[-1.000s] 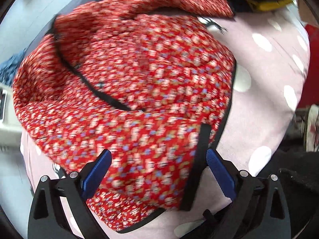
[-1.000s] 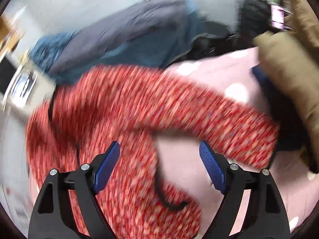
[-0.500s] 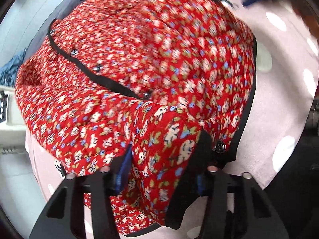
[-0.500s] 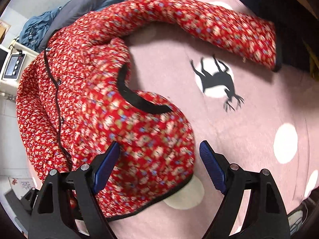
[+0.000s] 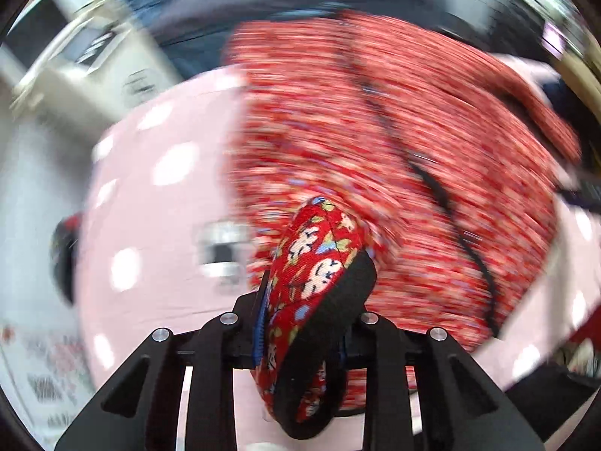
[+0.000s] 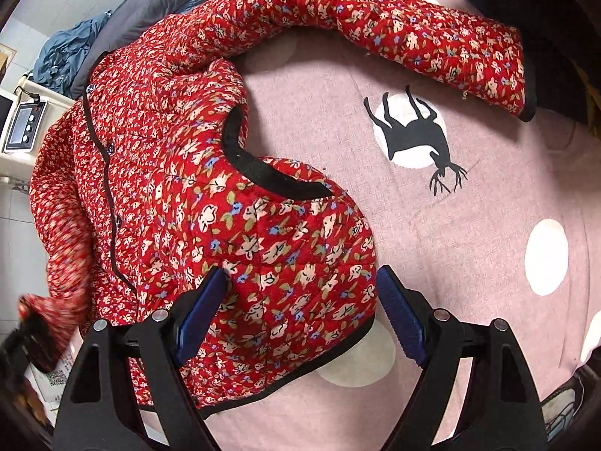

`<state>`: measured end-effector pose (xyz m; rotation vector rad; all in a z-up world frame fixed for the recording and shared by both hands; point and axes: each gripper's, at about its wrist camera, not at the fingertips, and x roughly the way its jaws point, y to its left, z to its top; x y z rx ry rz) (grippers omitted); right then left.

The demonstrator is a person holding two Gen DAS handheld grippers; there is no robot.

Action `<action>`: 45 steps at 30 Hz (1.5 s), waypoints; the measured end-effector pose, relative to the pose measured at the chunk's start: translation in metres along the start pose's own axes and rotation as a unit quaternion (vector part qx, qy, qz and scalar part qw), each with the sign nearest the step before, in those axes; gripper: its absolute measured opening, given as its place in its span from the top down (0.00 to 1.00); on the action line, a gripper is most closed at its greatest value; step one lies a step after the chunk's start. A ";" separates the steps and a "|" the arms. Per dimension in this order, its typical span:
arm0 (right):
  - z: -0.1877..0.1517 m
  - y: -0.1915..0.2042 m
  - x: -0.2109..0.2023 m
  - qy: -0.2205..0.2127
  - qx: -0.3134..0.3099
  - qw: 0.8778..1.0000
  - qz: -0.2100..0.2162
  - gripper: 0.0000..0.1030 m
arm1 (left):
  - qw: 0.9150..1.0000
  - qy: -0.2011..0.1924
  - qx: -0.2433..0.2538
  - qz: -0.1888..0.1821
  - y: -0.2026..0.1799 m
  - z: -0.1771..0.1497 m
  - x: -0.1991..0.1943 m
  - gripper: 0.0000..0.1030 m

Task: Fold large clothes

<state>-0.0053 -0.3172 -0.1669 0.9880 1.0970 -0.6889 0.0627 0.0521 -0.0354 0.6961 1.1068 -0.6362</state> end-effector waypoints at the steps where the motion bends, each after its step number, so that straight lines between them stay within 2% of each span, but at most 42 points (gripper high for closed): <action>1: -0.001 -0.001 -0.001 0.001 0.000 1.000 0.000 0.21 | 1.000 -0.002 -0.024 0.017 0.026 0.004 0.001 0.75; 3: -0.001 0.000 -0.001 0.002 -0.002 1.000 0.000 0.21 | 0.996 -0.005 -0.071 0.057 0.077 0.010 0.002 0.75; 4: -0.002 0.000 0.000 0.002 -0.003 1.000 0.000 0.21 | 0.991 -0.010 -0.098 0.092 0.107 0.014 0.001 0.75; 5: -0.002 0.000 0.002 0.003 -0.003 1.000 0.000 0.21 | 0.985 -0.014 -0.120 0.125 0.132 0.017 0.001 0.72; 6: -0.002 0.000 0.002 0.003 -0.003 1.000 0.000 0.21 | 0.975 -0.016 -0.155 0.161 0.161 0.019 0.000 0.69; 7: -0.002 0.001 0.003 0.004 -0.003 1.000 0.000 0.21 | 0.966 -0.014 -0.186 0.180 0.183 0.019 0.000 0.59; 9: -0.002 0.002 0.005 0.006 -0.006 1.000 0.000 0.21 | 0.952 -0.012 -0.234 0.199 0.212 0.018 0.002 0.52; 11: -0.002 0.003 0.008 0.007 -0.009 1.000 -0.001 0.21 | 0.942 -0.015 -0.274 0.194 0.233 0.014 0.005 0.28; 14: -0.003 0.002 0.008 0.008 -0.008 1.000 0.000 0.21 | 0.935 -0.018 -0.309 0.174 0.238 0.007 0.010 0.21; 16: -0.004 0.001 0.008 0.009 -0.009 1.000 0.000 0.21 | 0.937 -0.013 -0.321 0.138 0.230 -0.002 0.013 0.16; 19: -0.005 0.001 0.007 0.012 -0.010 1.000 0.001 0.21 | 0.949 -0.004 -0.306 0.077 0.197 -0.014 0.024 0.14; 24: -0.004 0.002 0.004 0.013 -0.034 0.999 0.001 0.21 | 0.973 0.029 -0.227 -0.008 0.119 -0.048 0.052 0.12; 27: 0.000 0.008 0.001 0.008 -0.074 0.997 -0.002 0.21 | 0.980 0.051 -0.188 -0.043 0.079 -0.070 0.066 0.12; 30: 0.004 0.012 0.001 0.010 -0.117 0.993 0.003 0.21 | 0.977 0.072 -0.182 -0.083 0.052 -0.093 0.080 0.12; 34: 0.012 0.009 0.009 0.025 -0.165 0.986 0.016 0.20 | 0.970 0.085 -0.194 -0.118 0.034 -0.114 0.091 0.12; 36: 0.016 0.007 0.014 0.030 -0.177 0.984 0.023 0.16 | 0.968 0.086 -0.195 -0.132 0.027 -0.120 0.094 0.12; 41: 0.025 0.008 0.032 0.041 -0.225 0.973 0.036 0.10 | 0.966 0.081 -0.187 -0.161 0.010 -0.118 0.102 0.11; 45: 0.032 0.003 0.056 0.074 -0.202 0.975 0.059 0.09 | 0.962 0.095 -0.183 -0.178 -0.005 -0.107 0.116 0.10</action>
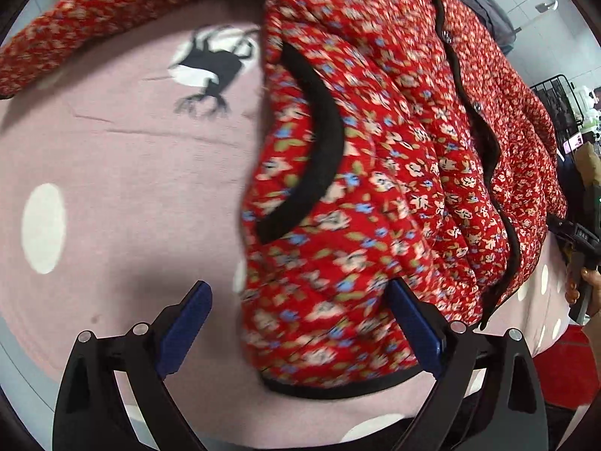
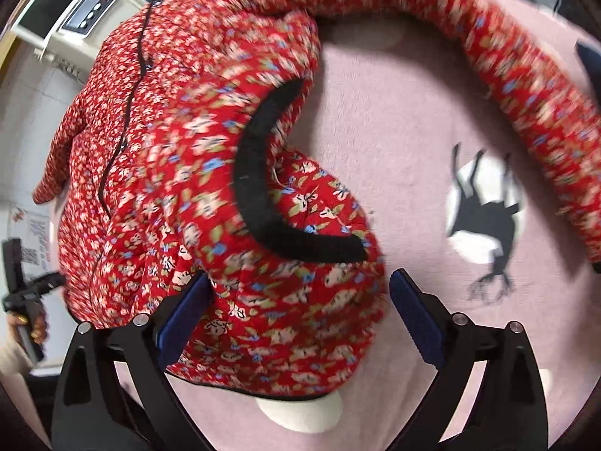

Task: Fold large clothes

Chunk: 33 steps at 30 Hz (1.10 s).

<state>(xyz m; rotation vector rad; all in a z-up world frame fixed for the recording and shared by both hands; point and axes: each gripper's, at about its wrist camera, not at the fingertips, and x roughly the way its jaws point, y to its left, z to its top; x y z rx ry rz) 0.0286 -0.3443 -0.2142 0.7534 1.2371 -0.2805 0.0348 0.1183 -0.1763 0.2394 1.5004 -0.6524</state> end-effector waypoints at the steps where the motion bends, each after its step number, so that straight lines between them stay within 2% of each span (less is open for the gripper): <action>1: 0.001 -0.003 0.005 0.001 0.013 1.000 0.006 0.08 | 1.000 0.003 0.002 0.000 -0.003 0.002 0.004 0.10; 6: -0.001 -0.003 0.011 -0.009 0.027 1.000 0.004 0.07 | 1.000 0.017 -0.013 0.002 -0.010 0.008 0.023 0.09; 8: -0.003 -0.003 0.009 -0.012 0.034 0.999 0.011 0.13 | 1.000 0.021 -0.016 0.000 -0.013 0.010 0.024 0.14; 10: -0.006 -0.005 0.003 -0.012 0.040 0.999 0.015 0.24 | 0.999 0.028 -0.017 0.000 -0.018 0.015 0.026 0.20; 12: -0.008 -0.006 -0.002 -0.006 0.055 0.998 0.036 0.51 | 0.999 0.034 -0.018 -0.002 -0.028 0.021 0.027 0.30; 14: -0.012 -0.005 -0.010 -0.006 0.083 0.994 0.077 0.66 | 0.999 0.034 -0.014 -0.004 -0.037 0.027 0.022 0.45; 15: -0.015 -0.004 -0.015 -0.008 0.088 0.992 0.087 0.72 | 0.999 0.031 -0.010 -0.006 -0.042 0.029 0.016 0.48; 17: -0.021 0.005 -0.029 -0.012 0.099 0.988 0.119 0.75 | 0.999 0.023 -0.007 -0.022 -0.050 0.032 0.004 0.63; 20: -0.034 0.014 -0.054 -0.013 0.128 0.975 0.182 0.77 | 0.999 0.005 -0.008 -0.044 -0.056 0.036 -0.021 0.69; 22: -0.044 0.020 -0.071 -0.011 0.141 0.968 0.206 0.77 | 0.999 -0.008 0.001 -0.049 -0.057 0.037 -0.039 0.70; 26: -0.070 0.028 -0.100 0.002 0.161 0.961 0.225 0.78 | 0.997 -0.025 -0.006 -0.071 -0.047 0.037 -0.071 0.71; 29: -0.089 0.038 -0.115 0.018 0.153 0.961 0.230 0.78 | 0.997 -0.025 -0.009 -0.067 -0.033 0.032 -0.082 0.71; 32: -0.111 0.045 -0.118 0.047 0.136 0.967 0.210 0.78 | 0.999 -0.019 0.006 -0.045 -0.027 0.021 -0.084 0.71; 33: -0.120 0.046 -0.114 0.061 0.132 0.971 0.192 0.78 | 0.999 -0.010 0.009 -0.039 -0.026 0.017 -0.077 0.71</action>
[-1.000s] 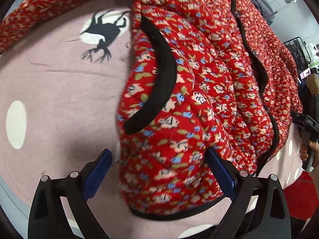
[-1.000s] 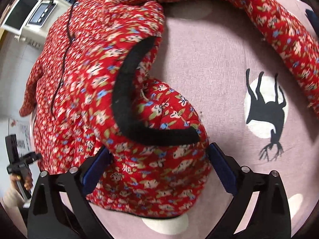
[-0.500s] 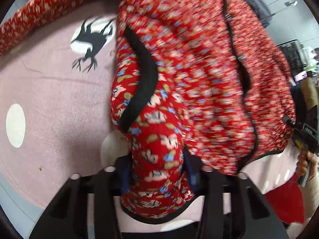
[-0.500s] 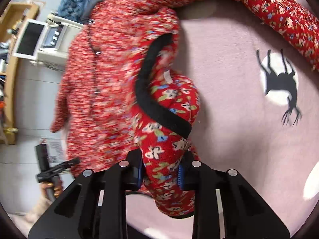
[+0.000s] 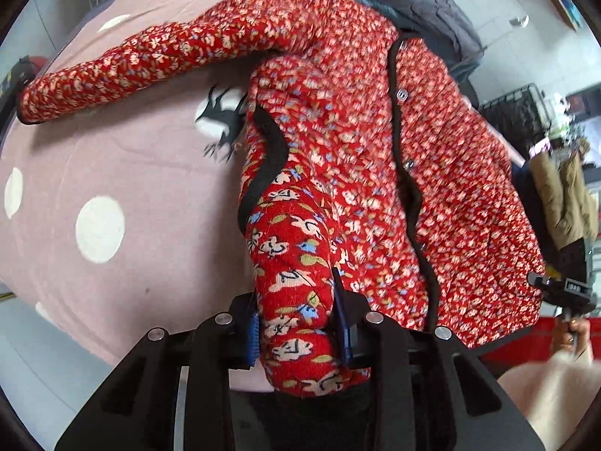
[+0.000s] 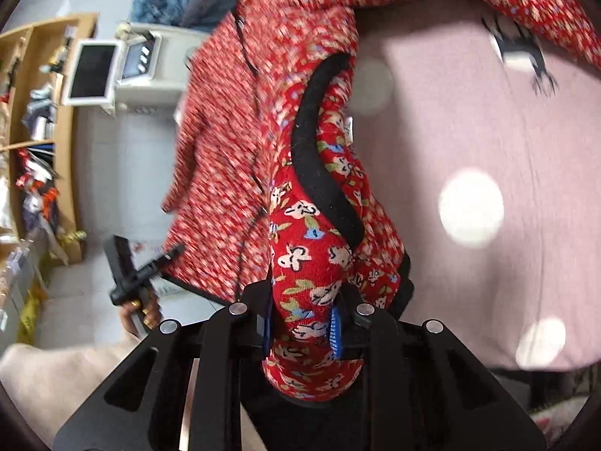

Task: Fold large clothes

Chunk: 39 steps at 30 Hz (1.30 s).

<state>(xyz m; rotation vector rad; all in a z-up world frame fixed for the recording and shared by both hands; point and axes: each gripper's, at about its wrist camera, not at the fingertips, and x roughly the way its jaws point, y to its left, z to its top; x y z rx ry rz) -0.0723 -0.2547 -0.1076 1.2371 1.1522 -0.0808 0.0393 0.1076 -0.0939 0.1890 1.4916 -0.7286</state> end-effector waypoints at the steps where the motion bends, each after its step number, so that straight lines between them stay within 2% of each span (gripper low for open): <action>1: -0.002 -0.002 0.005 0.006 -0.003 1.000 -0.019 0.78 | 1.000 0.007 -0.001 0.003 0.002 -0.003 0.006 0.71; 4: -0.001 -0.021 0.022 0.008 0.025 0.999 -0.042 0.77 | 0.999 0.027 -0.005 0.030 0.011 -0.012 0.030 0.68; 7: 0.005 -0.035 0.038 0.005 0.040 0.995 -0.090 0.70 | 0.995 0.056 -0.004 0.077 0.020 -0.012 0.062 0.59; 9: 0.008 -0.039 0.050 0.012 0.040 0.990 -0.138 0.58 | 0.994 0.061 -0.004 0.093 0.021 -0.012 0.075 0.56; 11: 0.011 -0.040 0.060 0.023 0.021 0.979 -0.201 0.53 | 0.993 0.050 -0.009 0.108 0.018 -0.009 0.075 0.38; 12: 0.011 -0.037 0.061 0.023 0.002 0.974 -0.225 0.44 | 0.992 0.044 -0.012 0.114 0.019 -0.007 0.073 0.35; 14: 0.009 -0.032 0.060 0.015 -0.025 0.965 -0.260 0.34 | 0.991 0.024 -0.021 0.130 0.030 -0.008 0.058 0.27; 17: 0.009 -0.018 0.058 0.011 -0.052 0.955 -0.291 0.32 | 0.986 -0.006 -0.032 0.165 0.034 0.001 0.040 0.26; 20: 0.012 0.004 0.053 -0.002 -0.081 0.941 -0.329 0.31 | 0.981 -0.034 -0.015 0.190 0.023 0.019 0.028 0.26; 23: 0.017 0.026 0.047 -0.018 -0.103 0.921 -0.374 0.31 | 0.981 -0.060 0.013 0.186 0.000 0.036 0.016 0.25; 25: 0.019 0.044 0.041 -0.045 -0.123 0.914 -0.384 0.31 | 0.981 -0.070 0.037 0.179 -0.022 0.042 0.015 0.24; 29: 0.021 0.096 0.048 -0.087 -0.198 0.902 -0.373 0.29 | 0.978 -0.067 0.099 0.171 -0.061 0.048 0.039 0.21; 30: 0.019 0.101 0.056 -0.085 -0.215 0.901 -0.367 0.26 | 0.975 -0.062 0.116 0.176 -0.072 0.050 0.049 0.20; 34: 0.013 0.124 0.102 -0.052 -0.281 0.897 -0.338 0.26 | 0.969 -0.029 0.158 0.188 -0.093 0.048 0.082 0.19; 36: 0.004 0.127 0.128 -0.034 -0.301 0.890 -0.340 0.26 | 0.966 -0.014 0.171 0.193 -0.097 0.050 0.102 0.17; 39: 0.005 0.120 0.162 0.004 -0.313 0.881 -0.355 0.26 | 0.960 0.017 0.164 0.228 -0.090 0.052 0.132 0.14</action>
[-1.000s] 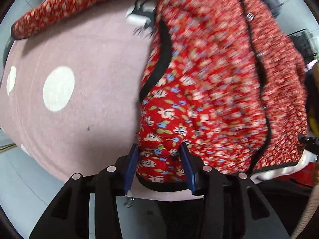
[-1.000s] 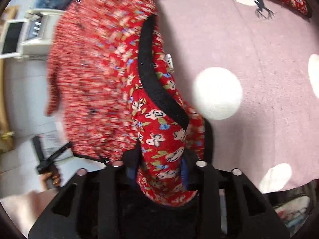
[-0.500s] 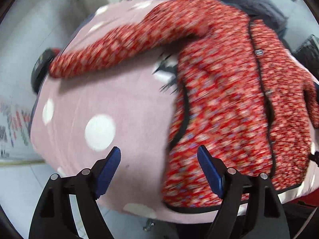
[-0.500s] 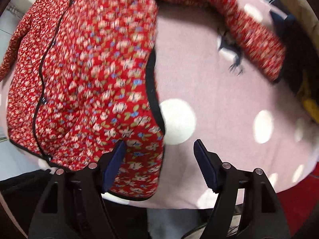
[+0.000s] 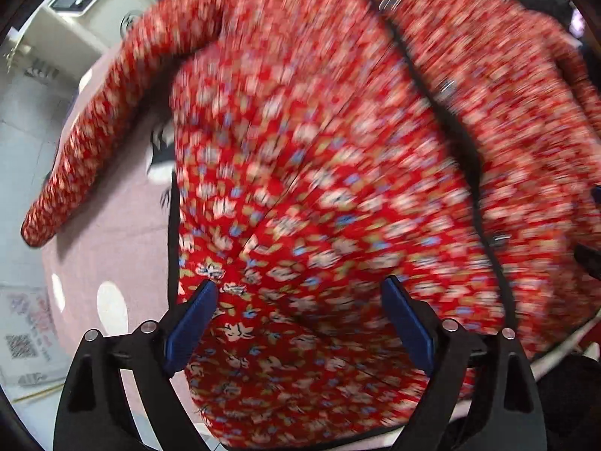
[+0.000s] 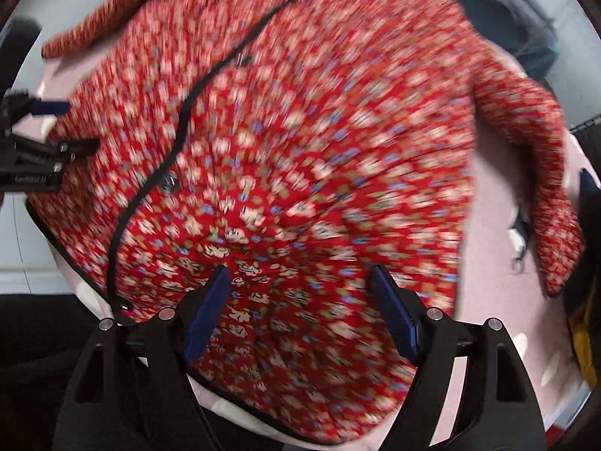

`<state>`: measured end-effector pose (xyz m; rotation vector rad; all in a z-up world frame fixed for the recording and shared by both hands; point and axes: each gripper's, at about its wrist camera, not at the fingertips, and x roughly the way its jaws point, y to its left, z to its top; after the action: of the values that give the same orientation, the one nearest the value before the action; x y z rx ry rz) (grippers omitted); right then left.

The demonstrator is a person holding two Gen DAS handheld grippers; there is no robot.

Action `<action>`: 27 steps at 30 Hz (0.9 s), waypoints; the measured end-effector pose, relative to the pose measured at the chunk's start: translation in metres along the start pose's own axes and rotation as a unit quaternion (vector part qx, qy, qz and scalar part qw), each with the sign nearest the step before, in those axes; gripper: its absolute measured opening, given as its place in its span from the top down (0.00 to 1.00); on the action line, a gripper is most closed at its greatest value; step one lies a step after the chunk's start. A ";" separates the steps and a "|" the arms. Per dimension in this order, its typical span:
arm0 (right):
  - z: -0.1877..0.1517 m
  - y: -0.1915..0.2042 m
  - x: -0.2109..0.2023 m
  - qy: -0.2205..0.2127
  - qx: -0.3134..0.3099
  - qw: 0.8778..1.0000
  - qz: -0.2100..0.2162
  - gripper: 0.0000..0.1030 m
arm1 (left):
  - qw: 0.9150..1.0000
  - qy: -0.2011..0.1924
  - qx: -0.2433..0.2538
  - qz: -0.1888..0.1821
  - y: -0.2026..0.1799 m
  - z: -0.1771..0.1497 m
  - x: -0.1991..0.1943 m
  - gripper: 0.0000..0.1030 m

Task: Fold large clothes

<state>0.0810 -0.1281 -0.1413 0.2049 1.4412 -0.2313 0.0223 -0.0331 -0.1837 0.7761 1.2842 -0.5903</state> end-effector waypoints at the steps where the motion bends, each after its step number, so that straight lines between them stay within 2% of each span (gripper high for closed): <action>1: 0.001 0.004 0.008 0.005 -0.009 1.000 -0.012 0.25 | 1.000 0.009 -0.010 -0.001 0.003 0.002 0.011 0.09; 2: 0.003 0.007 0.015 0.011 -0.022 0.999 -0.025 0.23 | 1.000 0.013 -0.021 -0.006 0.007 0.004 0.019 0.05; 4: 0.007 0.018 0.029 0.020 -0.054 0.997 -0.046 0.15 | 0.999 0.018 -0.035 -0.010 0.010 0.008 0.029 0.05; 6: 0.011 0.026 0.038 0.025 -0.065 0.996 -0.062 0.06 | 0.999 0.023 -0.035 0.002 0.007 0.012 0.034 0.05; 9: 0.021 0.041 0.047 0.031 -0.057 0.995 -0.081 0.05 | 0.999 0.033 -0.037 0.023 -0.006 0.026 0.041 0.05; 12: 0.033 0.041 0.054 0.038 -0.041 0.995 -0.079 0.04 | 0.998 0.041 -0.045 0.024 -0.009 0.034 0.044 0.05; 15: 0.042 0.042 0.056 0.026 -0.043 0.995 -0.083 0.04 | 0.998 0.039 -0.041 0.025 -0.010 0.041 0.048 0.05; 17: 0.032 0.041 0.052 0.014 -0.045 0.995 -0.088 0.04 | 0.998 0.036 -0.040 0.025 -0.013 0.039 0.052 0.05; 19: 0.004 0.038 0.042 0.011 -0.043 0.995 -0.093 0.04 | 0.998 0.034 -0.039 0.028 -0.013 0.037 0.050 0.05; 20: 0.003 0.040 0.041 0.013 -0.042 0.994 -0.095 0.04 | 0.998 0.034 -0.037 0.031 -0.009 0.027 0.040 0.05; 23: -0.007 0.044 0.033 0.041 -0.026 0.995 -0.091 0.05 | 0.998 0.031 -0.035 0.039 -0.013 0.024 0.030 0.05; 27: -0.003 0.026 0.007 0.008 0.052 0.998 -0.033 0.05 | 0.998 0.009 -0.050 0.030 -0.016 0.014 0.010 0.06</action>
<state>0.0862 -0.1029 -0.1490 0.2450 1.4543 -0.3599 0.0213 -0.0538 -0.1951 0.7369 1.2919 -0.4683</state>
